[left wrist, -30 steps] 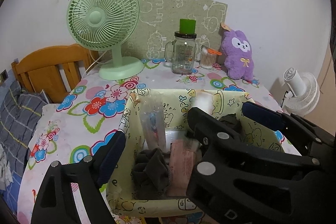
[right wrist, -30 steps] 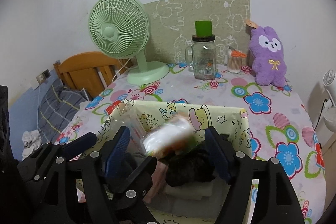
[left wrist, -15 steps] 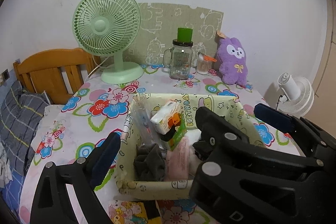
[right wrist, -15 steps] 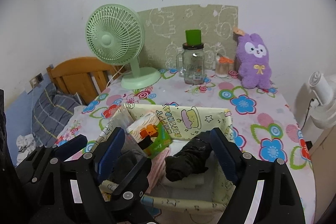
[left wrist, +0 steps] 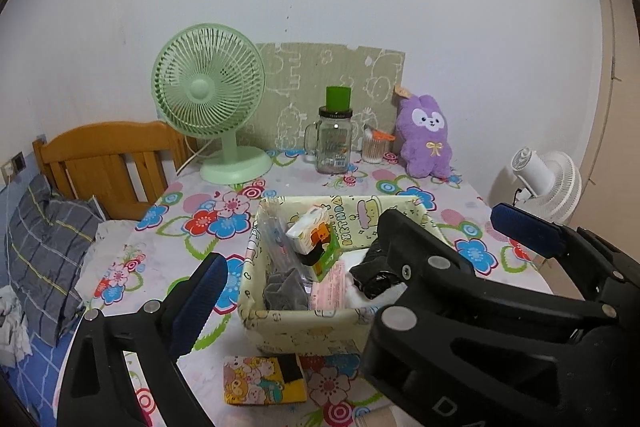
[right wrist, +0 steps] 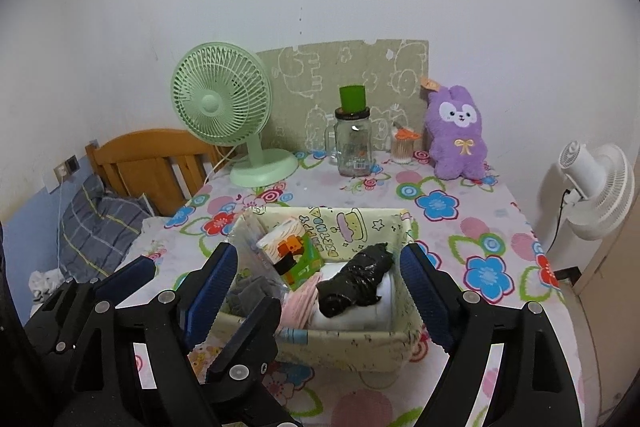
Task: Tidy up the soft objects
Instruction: 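Withdraw both tools from the basket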
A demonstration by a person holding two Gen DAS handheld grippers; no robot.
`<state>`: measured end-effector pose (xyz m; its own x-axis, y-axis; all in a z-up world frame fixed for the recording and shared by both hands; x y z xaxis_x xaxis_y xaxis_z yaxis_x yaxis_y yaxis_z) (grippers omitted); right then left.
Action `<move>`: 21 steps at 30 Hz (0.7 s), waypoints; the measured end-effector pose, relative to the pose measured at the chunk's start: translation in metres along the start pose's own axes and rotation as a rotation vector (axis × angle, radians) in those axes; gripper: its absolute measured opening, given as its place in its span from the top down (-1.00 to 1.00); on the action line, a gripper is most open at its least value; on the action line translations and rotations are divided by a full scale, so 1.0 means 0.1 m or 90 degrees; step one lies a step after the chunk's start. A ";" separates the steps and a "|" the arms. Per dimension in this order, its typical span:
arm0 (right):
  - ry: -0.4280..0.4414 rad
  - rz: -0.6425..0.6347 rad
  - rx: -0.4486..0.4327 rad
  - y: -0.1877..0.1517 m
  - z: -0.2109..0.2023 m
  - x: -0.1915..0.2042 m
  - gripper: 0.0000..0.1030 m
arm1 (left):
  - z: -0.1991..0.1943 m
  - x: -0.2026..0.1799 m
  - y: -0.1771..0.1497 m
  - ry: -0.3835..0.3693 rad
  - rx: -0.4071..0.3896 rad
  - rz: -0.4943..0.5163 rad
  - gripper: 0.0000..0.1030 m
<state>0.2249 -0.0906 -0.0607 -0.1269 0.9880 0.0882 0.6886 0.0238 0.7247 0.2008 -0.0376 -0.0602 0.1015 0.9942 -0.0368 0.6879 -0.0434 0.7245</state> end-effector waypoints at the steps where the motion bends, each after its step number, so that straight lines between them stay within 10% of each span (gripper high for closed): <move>1: -0.002 0.002 -0.002 -0.02 -0.05 0.00 -0.72 | -0.03 0.00 -0.01 0.000 -0.003 0.002 -0.91; 21: -0.031 0.022 -0.036 -0.43 -0.61 -0.07 -0.86 | -0.52 -0.19 -0.35 0.000 -0.032 0.027 -0.93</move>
<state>0.1523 -0.1078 -0.0508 -0.0686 0.9943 0.0817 0.6503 -0.0175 0.7595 0.1376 -0.0495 -0.0496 0.1297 0.9915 -0.0043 0.6463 -0.0812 0.7587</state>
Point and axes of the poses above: each gripper's, at about its wrist camera, not at the fingertips, and z roughly the way its jaws point, x to its left, y to its top, the point moved 9 cm from there along z, roughly the way its jaws point, and after that the axes turned 12 degrees about x, right-handed, at the moved point
